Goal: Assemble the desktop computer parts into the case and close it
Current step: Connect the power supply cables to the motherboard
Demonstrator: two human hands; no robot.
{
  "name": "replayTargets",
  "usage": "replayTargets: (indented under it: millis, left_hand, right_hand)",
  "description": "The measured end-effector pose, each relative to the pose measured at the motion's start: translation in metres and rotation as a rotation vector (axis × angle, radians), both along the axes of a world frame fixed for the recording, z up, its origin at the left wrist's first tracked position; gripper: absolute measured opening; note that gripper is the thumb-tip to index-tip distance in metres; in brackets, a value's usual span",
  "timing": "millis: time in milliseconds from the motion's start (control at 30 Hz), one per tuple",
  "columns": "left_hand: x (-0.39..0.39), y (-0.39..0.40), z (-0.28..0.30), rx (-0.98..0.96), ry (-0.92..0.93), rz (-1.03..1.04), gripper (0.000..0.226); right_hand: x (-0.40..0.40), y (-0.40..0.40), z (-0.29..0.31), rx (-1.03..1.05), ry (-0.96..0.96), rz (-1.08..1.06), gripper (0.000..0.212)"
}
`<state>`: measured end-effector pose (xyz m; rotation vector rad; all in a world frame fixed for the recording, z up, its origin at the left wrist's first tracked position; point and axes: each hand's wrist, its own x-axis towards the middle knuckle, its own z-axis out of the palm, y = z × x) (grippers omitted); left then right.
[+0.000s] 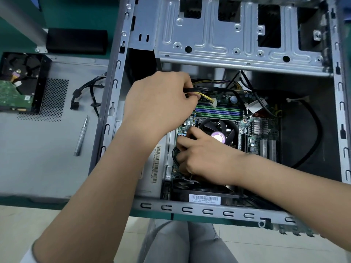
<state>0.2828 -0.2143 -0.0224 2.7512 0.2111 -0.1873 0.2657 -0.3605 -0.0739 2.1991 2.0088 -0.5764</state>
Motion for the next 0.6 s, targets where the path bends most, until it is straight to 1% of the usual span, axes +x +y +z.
replayTargets:
  millis: [233, 500, 600]
  left_hand:
    - [-0.0003, -0.0004, -0.0006, 0.012, 0.01, 0.006, 0.016]
    - [-0.0007, -0.0003, 0.0003, 0.007, 0.012, 0.001, 0.016]
    - [-0.0004, -0.0006, -0.0003, 0.006, 0.008, 0.001, 0.016]
  right_hand:
    - [0.0, 0.0019, 0.0013, 0.001, 0.002, 0.006, 0.014]
    - [0.005, 0.0007, 0.0066, -0.014, 0.078, 0.035, 0.016]
    - [0.0043, 0.0001, 0.0059, -0.027, 0.062, 0.03, 0.014]
